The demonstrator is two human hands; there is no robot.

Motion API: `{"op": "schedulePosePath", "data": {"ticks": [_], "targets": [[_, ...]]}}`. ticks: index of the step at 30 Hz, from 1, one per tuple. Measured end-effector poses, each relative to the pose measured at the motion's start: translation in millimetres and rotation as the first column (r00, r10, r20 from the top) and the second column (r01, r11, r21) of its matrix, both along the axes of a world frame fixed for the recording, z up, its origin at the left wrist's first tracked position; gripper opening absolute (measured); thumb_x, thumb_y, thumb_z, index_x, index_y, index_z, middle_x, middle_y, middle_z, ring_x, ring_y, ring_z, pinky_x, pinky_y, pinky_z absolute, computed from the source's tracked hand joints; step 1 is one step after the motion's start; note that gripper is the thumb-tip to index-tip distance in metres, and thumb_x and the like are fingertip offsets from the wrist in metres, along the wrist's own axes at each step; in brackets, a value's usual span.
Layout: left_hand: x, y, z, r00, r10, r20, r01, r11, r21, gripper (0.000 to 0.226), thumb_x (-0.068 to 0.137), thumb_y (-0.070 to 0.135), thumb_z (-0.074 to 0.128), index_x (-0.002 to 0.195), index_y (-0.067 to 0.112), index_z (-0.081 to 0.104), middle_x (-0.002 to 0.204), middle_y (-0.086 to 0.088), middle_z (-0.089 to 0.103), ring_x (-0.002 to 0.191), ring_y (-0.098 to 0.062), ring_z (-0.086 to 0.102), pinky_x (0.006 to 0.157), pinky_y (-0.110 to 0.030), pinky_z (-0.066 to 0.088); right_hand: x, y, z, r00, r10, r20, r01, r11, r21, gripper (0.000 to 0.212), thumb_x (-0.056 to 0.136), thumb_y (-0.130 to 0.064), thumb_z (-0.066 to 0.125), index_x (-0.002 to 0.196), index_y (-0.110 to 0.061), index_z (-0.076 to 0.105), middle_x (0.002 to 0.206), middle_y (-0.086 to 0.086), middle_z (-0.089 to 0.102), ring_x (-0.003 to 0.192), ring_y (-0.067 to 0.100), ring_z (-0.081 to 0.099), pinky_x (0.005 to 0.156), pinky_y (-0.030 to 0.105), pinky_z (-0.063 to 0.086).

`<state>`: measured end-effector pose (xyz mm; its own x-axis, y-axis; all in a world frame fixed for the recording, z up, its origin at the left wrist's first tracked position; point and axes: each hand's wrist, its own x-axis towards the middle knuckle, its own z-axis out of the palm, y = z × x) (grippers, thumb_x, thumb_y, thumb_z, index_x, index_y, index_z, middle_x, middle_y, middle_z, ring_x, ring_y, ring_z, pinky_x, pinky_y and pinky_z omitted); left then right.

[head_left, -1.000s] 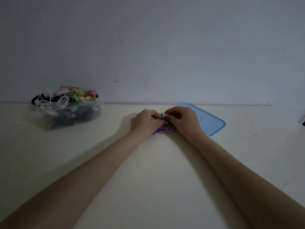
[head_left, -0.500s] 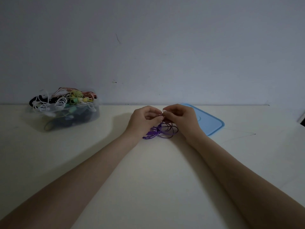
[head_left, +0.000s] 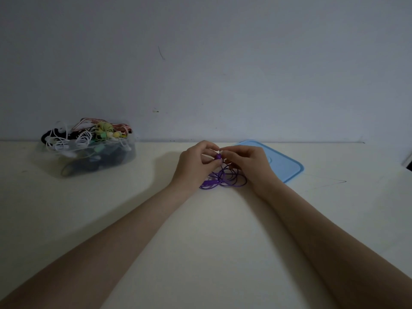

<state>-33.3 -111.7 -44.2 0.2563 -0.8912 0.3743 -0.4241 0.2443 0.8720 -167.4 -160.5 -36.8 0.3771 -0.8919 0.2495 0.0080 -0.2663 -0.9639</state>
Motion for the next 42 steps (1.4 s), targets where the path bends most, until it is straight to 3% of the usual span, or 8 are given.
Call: {"op": "schedulePosePath", "data": {"ticks": [10,18,24,27,31,35,42], "targets": [[1.8,0.3,1.0,1.000,0.009,0.024,-0.010,1.000,0.007,0.025,0.078,0.001,0.069,0.095,0.017,0.060,0.081,0.007,0.064,0.066,0.001,0.061,0.063,-0.012,0.050,0.1,1.2,0.7,1.000,0.023,0.004,-0.023,1.000,0.004,0.011,0.083,-0.005,0.065,0.077,-0.012,0.072,0.071,0.001,0.069,0.067,0.008,0.061,0.070,0.021,0.050],[1.7,-0.3,1.7,0.999,0.049,-0.003,-0.049,0.999,0.000,0.021,0.076,0.001,0.072,0.085,0.018,0.061,0.077,0.004,0.064,0.075,-0.012,0.063,0.077,-0.026,0.052,-1.1,-1.3,0.9,0.997,0.052,0.048,-0.056,0.995,0.079,0.006,0.082,-0.006,0.066,0.082,-0.005,0.072,0.074,0.007,0.067,0.068,0.011,0.058,0.071,0.022,0.049],[2.5,0.6,0.1,0.997,0.061,0.056,-0.059,0.998,-0.036,0.018,0.076,0.001,0.072,0.079,0.017,0.063,0.079,0.004,0.066,0.078,-0.012,0.064,0.078,-0.023,0.053,-1.9,-4.0,-0.1,0.995,0.067,0.074,-0.076,0.989,0.126,0.005,0.080,-0.004,0.069,0.084,-0.003,0.071,0.076,0.009,0.068,0.069,0.014,0.060,0.070,0.022,0.050],[2.6,0.7,0.1,0.994,0.060,0.089,-0.056,0.997,-0.048,0.018,0.076,0.001,0.071,0.079,0.017,0.063,0.076,0.010,0.064,0.074,-0.004,0.062,0.073,-0.013,0.050,-2.3,-4.4,-0.7,0.993,0.070,0.091,-0.082,0.988,0.130,0.006,0.079,-0.002,0.068,0.085,-0.002,0.070,0.077,0.011,0.068,0.069,0.014,0.061,0.071,0.021,0.051],[-1.0,5.0,1.4,0.968,0.107,0.225,-0.086,0.991,-0.097,0.016,0.077,0.000,0.070,0.089,0.010,0.064,0.076,0.006,0.063,0.070,-0.004,0.059,0.065,-0.004,0.042,-3.6,-5.4,-1.5,0.994,0.075,0.075,-0.085,0.987,0.140,0.009,0.080,-0.001,0.067,0.088,0.002,0.070,0.084,0.018,0.068,0.076,0.020,0.062,0.079,0.026,0.052],[2.4,10.2,4.0,0.903,0.117,0.414,-0.074,0.990,-0.121,0.033,0.081,0.006,0.067,0.108,0.015,0.048,0.086,0.005,0.067,0.077,-0.010,0.060,0.062,-0.005,0.038,-6.2,-4.9,-0.2,0.991,0.125,0.039,-0.129,0.982,0.140,0.008,0.080,-0.002,0.067,0.087,0.001,0.071,0.082,0.014,0.069,0.074,0.018,0.065,0.076,0.022,0.053],[5.2,12.6,8.6,0.788,0.115,0.604,-0.021,0.987,-0.161,0.029,0.084,0.005,0.062,0.107,0.013,0.045,0.093,0.001,0.068,0.077,-0.007,0.053,0.064,-0.010,0.032,-8.7,-4.3,3.2,0.983,0.176,0.050,-0.182,0.968,0.175,0.007,0.081,0.001,0.064,0.080,-0.001,0.070,0.075,0.010,0.068,0.066,0.013,0.061,0.069,0.018,0.052]]}}
